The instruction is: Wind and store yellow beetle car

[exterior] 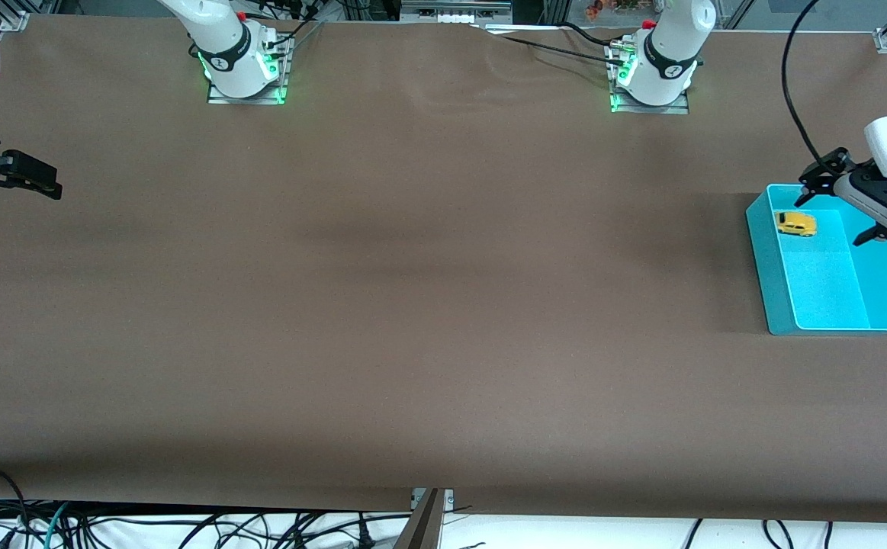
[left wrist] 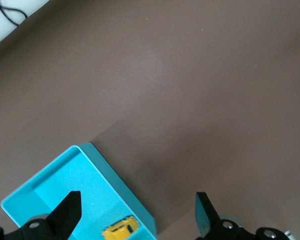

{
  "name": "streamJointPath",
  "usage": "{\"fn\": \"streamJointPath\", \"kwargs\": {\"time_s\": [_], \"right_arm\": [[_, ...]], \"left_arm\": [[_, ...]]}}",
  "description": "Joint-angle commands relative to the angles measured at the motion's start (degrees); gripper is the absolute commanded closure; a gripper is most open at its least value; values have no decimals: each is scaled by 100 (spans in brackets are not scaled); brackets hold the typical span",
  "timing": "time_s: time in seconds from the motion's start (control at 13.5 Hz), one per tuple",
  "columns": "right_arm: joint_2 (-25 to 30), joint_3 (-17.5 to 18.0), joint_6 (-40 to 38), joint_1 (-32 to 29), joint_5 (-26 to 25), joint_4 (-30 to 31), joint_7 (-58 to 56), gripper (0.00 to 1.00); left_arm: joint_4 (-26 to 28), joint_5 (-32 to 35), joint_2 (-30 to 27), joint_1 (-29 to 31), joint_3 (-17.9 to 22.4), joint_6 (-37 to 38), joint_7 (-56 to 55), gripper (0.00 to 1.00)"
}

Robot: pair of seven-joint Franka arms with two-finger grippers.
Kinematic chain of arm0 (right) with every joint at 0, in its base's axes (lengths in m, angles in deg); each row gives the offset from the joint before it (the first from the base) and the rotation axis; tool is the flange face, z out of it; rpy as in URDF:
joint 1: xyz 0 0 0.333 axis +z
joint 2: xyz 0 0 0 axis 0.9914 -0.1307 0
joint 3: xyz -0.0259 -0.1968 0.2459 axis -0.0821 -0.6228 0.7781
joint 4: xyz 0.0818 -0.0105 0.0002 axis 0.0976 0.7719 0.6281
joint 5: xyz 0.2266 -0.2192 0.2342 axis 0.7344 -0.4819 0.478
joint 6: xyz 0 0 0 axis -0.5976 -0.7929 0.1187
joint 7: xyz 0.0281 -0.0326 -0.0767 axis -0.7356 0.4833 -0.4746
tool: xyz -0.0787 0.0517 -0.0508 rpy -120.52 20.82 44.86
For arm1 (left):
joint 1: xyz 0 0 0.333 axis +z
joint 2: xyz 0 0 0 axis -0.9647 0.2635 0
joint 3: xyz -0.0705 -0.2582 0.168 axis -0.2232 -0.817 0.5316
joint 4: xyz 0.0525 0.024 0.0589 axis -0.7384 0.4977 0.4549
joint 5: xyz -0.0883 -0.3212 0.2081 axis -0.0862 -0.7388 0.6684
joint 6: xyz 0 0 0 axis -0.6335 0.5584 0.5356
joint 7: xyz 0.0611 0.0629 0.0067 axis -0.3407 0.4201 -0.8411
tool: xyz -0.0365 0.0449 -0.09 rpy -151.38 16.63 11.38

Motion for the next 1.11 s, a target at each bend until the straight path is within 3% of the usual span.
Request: {"fn": "streamJointPath", "kwargs": {"time_s": [0.0, 0.44, 1.03], "right_arm": [[43, 17, 20, -12, 20, 38, 68, 0], [34, 17, 20, -12, 11, 38, 68, 0], [34, 17, 29, -12, 20, 29, 59, 0]], "left_arm": [[-229, 137, 3, -126, -45, 314, -1152, 0], [-624, 136, 3, -442, -290, 974, -4396, 0], [-748, 225, 3, -478, -414, 921, -4373, 0]]}}
